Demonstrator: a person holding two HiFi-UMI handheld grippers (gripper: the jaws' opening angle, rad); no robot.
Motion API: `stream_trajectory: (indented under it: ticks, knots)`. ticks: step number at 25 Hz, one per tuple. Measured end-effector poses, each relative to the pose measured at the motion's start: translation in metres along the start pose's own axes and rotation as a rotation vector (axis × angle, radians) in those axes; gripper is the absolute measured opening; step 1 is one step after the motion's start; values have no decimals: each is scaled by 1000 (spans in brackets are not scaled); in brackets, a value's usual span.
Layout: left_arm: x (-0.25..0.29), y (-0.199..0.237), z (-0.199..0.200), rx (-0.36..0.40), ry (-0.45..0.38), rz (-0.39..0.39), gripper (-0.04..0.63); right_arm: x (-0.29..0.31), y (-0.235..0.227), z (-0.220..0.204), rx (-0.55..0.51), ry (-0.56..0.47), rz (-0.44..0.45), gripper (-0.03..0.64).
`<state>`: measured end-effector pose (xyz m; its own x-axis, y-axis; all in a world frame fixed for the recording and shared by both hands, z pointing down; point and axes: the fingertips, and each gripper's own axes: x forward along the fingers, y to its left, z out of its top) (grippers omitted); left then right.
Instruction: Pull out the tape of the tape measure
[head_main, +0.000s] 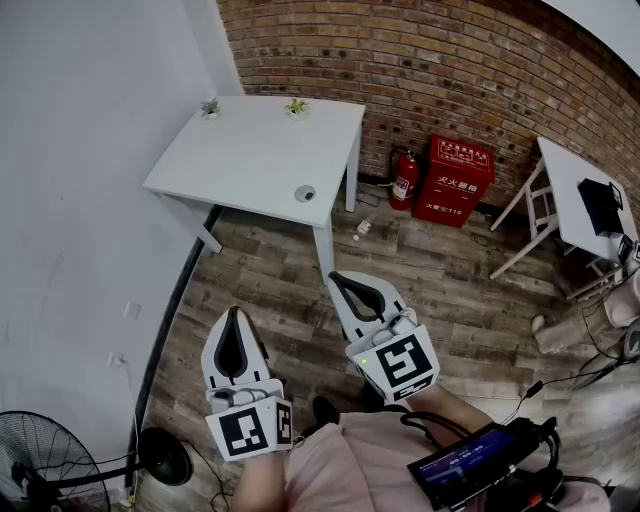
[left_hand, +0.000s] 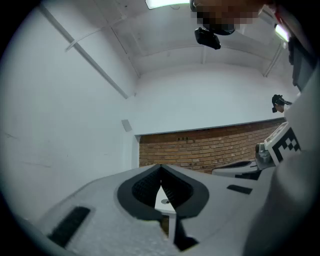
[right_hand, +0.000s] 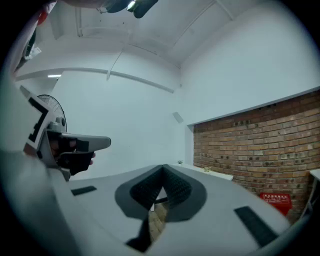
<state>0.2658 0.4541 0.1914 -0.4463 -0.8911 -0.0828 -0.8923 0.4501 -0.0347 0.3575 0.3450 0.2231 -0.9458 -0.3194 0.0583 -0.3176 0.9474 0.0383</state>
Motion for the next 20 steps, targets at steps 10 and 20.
stream_trajectory:
  ticks: [10,20]
  knots:
    - [0,4,-3,1,6,0,3,3,3,-2,-1,4,-1,5]
    - [4,0,-2,-36,-7,14,192,6,-7,-4,27,12,9,218]
